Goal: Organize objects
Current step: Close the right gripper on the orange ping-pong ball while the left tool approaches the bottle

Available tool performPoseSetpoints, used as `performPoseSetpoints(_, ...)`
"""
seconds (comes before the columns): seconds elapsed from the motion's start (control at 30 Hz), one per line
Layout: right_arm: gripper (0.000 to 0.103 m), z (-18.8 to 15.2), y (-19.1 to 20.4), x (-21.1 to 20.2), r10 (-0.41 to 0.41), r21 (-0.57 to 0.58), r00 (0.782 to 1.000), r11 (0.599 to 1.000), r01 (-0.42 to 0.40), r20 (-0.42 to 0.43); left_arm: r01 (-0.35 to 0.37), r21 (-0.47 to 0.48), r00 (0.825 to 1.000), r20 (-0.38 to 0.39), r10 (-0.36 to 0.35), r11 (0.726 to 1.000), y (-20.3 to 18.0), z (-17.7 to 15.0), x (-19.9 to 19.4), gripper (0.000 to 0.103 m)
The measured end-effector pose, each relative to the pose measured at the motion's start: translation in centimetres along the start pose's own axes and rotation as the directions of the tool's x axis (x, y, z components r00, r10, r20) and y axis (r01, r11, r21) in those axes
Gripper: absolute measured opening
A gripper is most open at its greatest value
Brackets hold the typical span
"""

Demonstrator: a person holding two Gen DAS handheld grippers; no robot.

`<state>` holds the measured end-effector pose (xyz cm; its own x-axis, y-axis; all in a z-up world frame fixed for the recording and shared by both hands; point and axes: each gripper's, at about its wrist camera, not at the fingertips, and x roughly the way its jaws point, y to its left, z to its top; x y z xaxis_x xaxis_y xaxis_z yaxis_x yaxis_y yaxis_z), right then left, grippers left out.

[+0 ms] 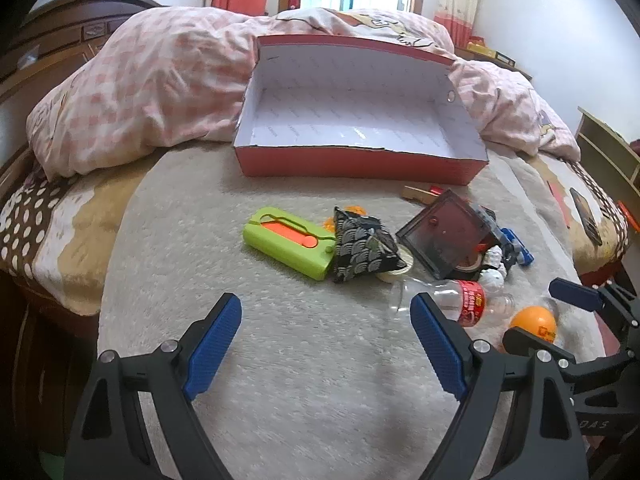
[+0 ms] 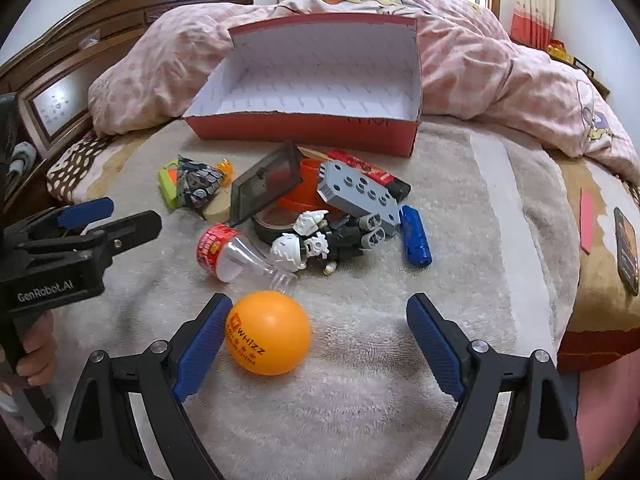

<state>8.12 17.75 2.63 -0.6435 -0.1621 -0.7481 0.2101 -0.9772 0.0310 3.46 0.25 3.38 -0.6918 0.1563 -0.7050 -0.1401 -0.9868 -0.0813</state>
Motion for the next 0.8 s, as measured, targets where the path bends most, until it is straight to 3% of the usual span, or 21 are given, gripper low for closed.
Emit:
performPoseSetpoints(0.3, 0.088, -0.8, 1.0, -1.7, 0.010, -0.067, 1.000, 0.998, -0.011, -0.009, 0.033, 0.013, 0.999, -0.005, -0.033, 0.999, -0.5, -0.2, -0.5, 0.087)
performPoseSetpoints(0.37, 0.076, -1.0, 1.0, -1.8, 0.022, -0.064, 1.000, 0.998, -0.022, -0.009, 0.039, 0.021, 0.999, -0.005, -0.039, 0.999, -0.7, -0.2, -0.6, 0.087)
performPoseSetpoints(0.53, 0.058, -1.2, 0.7, -1.4, 0.061, -0.026, 0.998, 0.998, -0.062, -0.024, 0.051, 0.039, 0.999, -0.002, -0.051, 0.998, -1.3, -0.2, -0.9, 0.087)
performPoseSetpoints(0.63, 0.041, -1.3, 0.4, -1.3, 0.074, -0.010, 0.997, 0.997, -0.074, -0.018, 0.058, 0.055, 0.998, -0.004, -0.058, 0.997, -2.0, 0.0, -0.9, 0.087)
performPoseSetpoints(0.8, 0.041, -1.4, -0.4, -1.5, 0.052, 0.009, 0.999, 0.999, -0.052, -0.003, 0.079, 0.097, 0.997, -0.018, -0.078, 0.992, -3.9, 0.3, -0.4, 0.087)
